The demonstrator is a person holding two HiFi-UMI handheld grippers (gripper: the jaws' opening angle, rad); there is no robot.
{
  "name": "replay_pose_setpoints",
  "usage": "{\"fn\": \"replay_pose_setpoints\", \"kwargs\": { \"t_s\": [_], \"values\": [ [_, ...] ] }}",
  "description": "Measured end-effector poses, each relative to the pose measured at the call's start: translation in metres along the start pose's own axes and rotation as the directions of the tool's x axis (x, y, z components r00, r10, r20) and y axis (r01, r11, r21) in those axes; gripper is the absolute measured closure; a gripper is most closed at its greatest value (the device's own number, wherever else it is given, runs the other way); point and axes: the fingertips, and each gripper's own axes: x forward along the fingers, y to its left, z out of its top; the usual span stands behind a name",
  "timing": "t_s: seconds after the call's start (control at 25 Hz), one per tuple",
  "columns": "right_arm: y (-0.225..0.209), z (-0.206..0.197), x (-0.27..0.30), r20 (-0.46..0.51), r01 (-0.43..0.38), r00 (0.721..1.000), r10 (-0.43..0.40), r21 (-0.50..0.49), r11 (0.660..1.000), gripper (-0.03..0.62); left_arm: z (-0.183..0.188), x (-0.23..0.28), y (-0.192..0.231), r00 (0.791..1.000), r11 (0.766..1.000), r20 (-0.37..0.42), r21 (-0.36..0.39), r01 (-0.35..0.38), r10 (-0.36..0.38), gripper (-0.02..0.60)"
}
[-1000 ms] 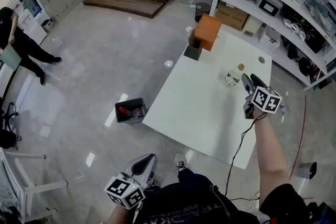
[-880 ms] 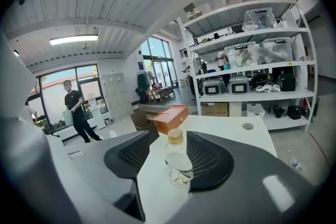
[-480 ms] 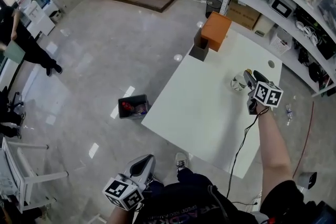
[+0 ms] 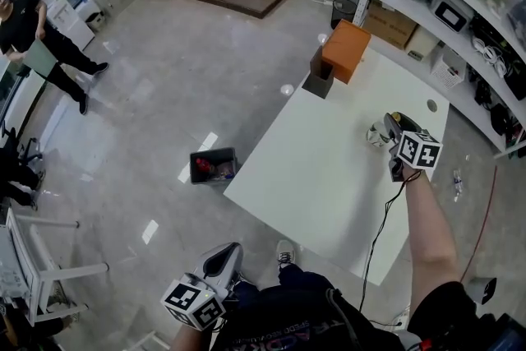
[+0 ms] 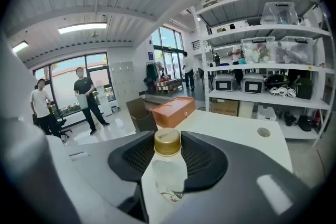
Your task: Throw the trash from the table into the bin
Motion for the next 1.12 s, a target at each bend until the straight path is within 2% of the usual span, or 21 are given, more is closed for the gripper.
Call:
{"fn": "replay_pose_setpoints", "kwargs": {
  "t_s": [0.2, 0.72, 0.92, 1.12],
  "values": [
    [0.001, 0.004, -0.003, 0.014, 0.001, 1.000, -0.001, 0.005, 1.000, 0.442, 0.001, 0.001, -0.001, 1.000, 1.000, 0.007, -0.004, 0.001, -0.001, 0.572],
    [0.053, 0.022, -0.027, 0.044, -0.082, 0.995, 0.087, -0.119, 0.990, 0.444, -0.002, -0.005, -0.009, 0.999, 1.000, 0.036, -0.013, 0.024, -0.024, 0.572],
    [0.104, 0.035, -0.036, 0.094, -0.169, 0.979, 0.181, -0.122, 0.978, 0.444, -0.004, -0.021, 0.003, 0.998, 1.000, 0.057, -0.023, 0.008, -0.007, 0.572],
    [0.170, 0.051, -0.054, 0.140, -0.288, 0.942, 0.306, -0.135, 0.948, 0.444, -0.006, -0.039, 0.013, 0.996, 0.999, 0.091, -0.039, -0.014, 0.017, 0.572]
  ]
}}
